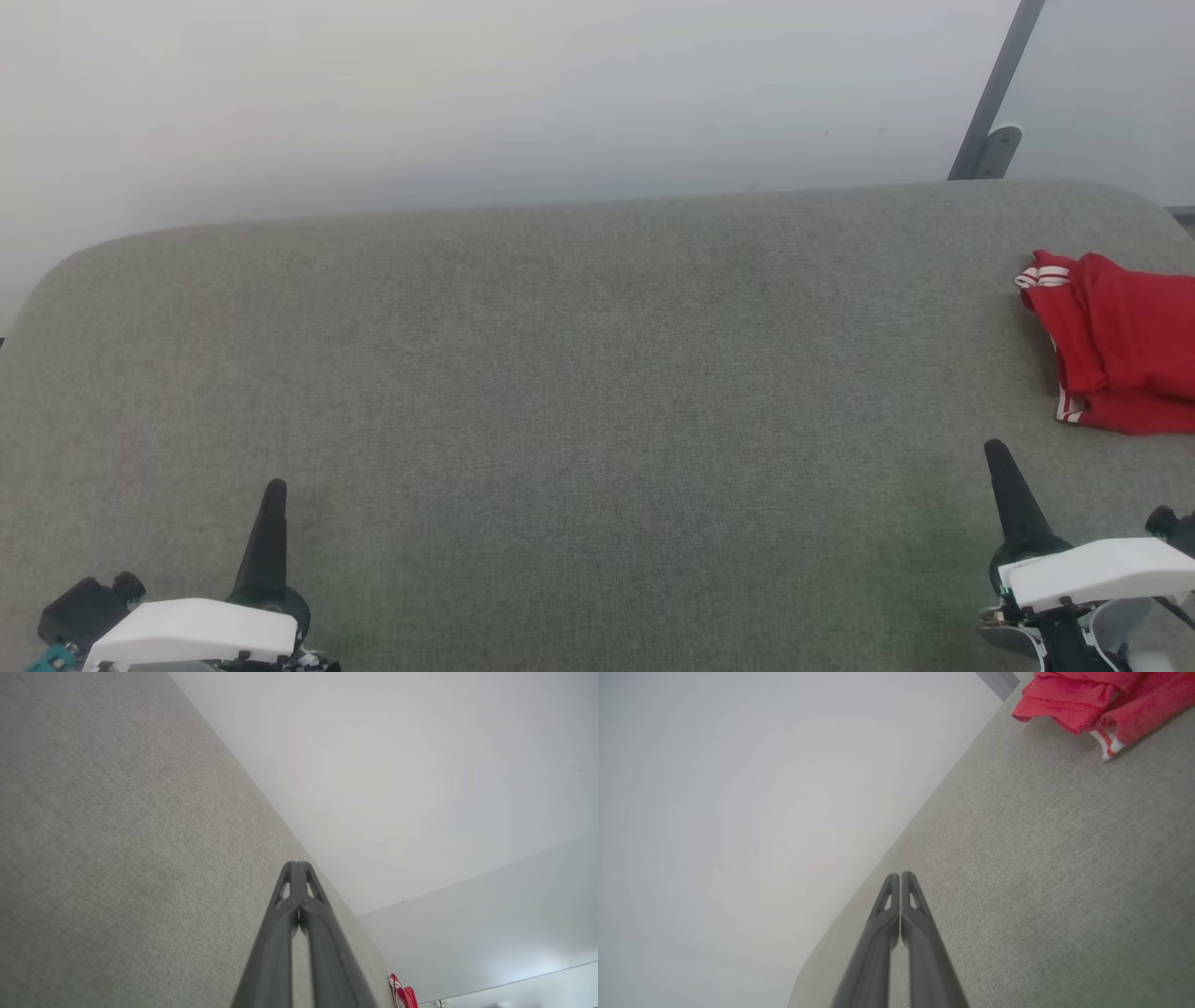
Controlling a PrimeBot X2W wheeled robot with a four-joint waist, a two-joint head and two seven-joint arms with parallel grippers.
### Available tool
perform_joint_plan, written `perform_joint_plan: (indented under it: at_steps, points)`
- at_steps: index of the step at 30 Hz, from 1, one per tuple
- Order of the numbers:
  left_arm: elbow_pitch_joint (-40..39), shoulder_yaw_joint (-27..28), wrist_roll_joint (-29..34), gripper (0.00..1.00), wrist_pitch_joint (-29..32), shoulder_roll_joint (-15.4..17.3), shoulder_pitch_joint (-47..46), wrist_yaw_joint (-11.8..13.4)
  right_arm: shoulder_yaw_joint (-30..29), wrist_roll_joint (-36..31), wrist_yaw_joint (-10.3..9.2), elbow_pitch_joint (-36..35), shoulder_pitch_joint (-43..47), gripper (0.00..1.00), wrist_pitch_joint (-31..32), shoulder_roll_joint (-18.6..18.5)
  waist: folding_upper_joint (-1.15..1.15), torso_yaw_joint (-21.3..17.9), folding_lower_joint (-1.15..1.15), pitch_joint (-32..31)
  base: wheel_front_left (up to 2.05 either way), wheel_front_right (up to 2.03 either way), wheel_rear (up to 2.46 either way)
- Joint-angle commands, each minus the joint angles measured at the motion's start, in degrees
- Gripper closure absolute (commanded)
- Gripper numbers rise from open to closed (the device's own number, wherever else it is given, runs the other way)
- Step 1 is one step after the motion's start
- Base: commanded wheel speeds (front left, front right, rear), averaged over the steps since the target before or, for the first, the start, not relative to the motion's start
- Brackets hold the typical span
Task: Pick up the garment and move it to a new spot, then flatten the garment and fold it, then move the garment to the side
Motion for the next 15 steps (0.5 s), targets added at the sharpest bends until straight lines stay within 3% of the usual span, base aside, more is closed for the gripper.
perform_joint_plan:
  at_steps: [1,15]
  points:
    - [-0.32,0.05,-1.74,1.0,0.42,0.28,-1.28,-0.07,-0.38,1.51,-0.02,-0.68,-1.26,1.0,0.41,0.09,0.0,0.03,0.0,-0.01,0.0,0.0,0.0]
    - [0.18,-0.35,-9.08,1.0,2.53,-0.53,-2.72,-0.09,-1.27,8.6,-0.02,-0.95,-1.62,1.0,2.59,1.47,0.0,0.31,0.0,-0.14,0.0,0.0,0.0]
